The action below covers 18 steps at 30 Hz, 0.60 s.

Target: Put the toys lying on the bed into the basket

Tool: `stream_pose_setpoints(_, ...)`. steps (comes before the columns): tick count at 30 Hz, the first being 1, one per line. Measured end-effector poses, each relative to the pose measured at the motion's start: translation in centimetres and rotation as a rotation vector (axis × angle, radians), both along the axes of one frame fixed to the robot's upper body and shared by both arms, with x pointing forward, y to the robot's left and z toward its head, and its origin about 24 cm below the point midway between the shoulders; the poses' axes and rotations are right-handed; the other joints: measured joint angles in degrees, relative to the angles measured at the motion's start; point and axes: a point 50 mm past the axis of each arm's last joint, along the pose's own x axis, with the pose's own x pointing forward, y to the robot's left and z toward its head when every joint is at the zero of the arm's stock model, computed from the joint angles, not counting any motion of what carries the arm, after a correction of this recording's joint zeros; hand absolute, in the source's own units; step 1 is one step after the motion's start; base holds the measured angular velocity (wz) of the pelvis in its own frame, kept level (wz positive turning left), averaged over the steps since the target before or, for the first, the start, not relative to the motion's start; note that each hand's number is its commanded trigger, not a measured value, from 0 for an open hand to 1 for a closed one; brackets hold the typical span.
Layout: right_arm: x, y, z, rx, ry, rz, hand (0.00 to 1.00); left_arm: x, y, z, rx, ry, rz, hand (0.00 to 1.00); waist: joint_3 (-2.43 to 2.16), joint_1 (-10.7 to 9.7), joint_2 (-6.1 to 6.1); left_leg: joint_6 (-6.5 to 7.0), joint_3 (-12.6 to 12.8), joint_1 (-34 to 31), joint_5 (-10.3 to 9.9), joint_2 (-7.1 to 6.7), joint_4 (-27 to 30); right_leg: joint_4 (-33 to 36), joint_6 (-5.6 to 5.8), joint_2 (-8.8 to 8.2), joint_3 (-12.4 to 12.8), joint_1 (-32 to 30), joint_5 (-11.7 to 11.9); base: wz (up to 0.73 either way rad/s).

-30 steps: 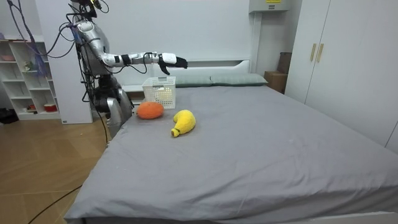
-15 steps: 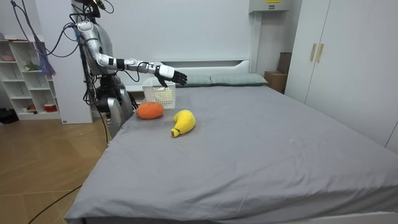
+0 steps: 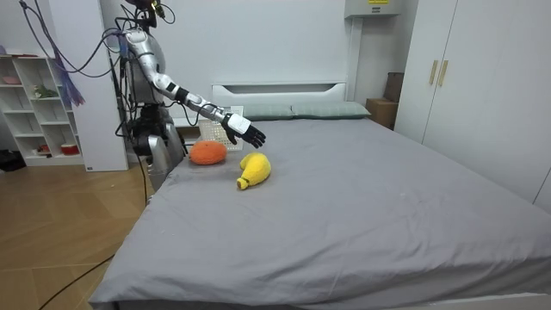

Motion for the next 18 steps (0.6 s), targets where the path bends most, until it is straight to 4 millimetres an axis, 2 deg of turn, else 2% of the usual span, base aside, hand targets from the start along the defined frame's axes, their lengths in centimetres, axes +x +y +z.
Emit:
stream_pose_setpoints(3, 0.6, -1.0, 0.4, -0.035, -0.003, -0.017, 0.00, 0.5, 0.0, 0.1, -0.011, -0.015, -0.027, 0.00, 0.51, 0.5, -0.10, -0.01, -0.4, -1.7, 0.0, 0.00, 0.4, 0.0, -0.01, 0.03, -0.2, -1.5, 0.0, 0.08)
stream_pose_setpoints(7, 0.0, -2.1, -0.2, -0.117, 0.056, -0.012, 0.00, 0.8, -0.4, 0.0, -0.025, -0.018, -0.048, 0.00, 0.59, 1.5, -0.09, -0.06, -1.0, -3.4, 0.0, -0.07, 0.7, -0.1, -0.03, 0.03, -0.6, -2.8, 0.0, 0.08)
stream_pose_setpoints(13, -0.4, -2.2, -0.8, -0.276, 0.115, 0.070, 0.00, 1.3, -0.7, 0.0, -0.040, -0.027, -0.062, 0.00, 0.62, 2.7, -0.14, -0.17, -1.1, -4.0, 0.1, -0.02, 0.7, 0.0, -0.09, 0.10, -0.6, -3.4, 0.0, -0.01)
stream_pose_setpoints(18, -0.8, -2.5, -1.2, -0.325, 0.148, 0.083, 0.00, 1.2, -0.4, 0.0, -0.054, -0.021, -0.061, 0.00, 0.70, 3.2, -0.26, -0.20, -1.3, -4.6, 0.1, -0.02, 1.0, 0.0, -0.21, 0.07, -1.0, -3.7, -0.1, 0.03)
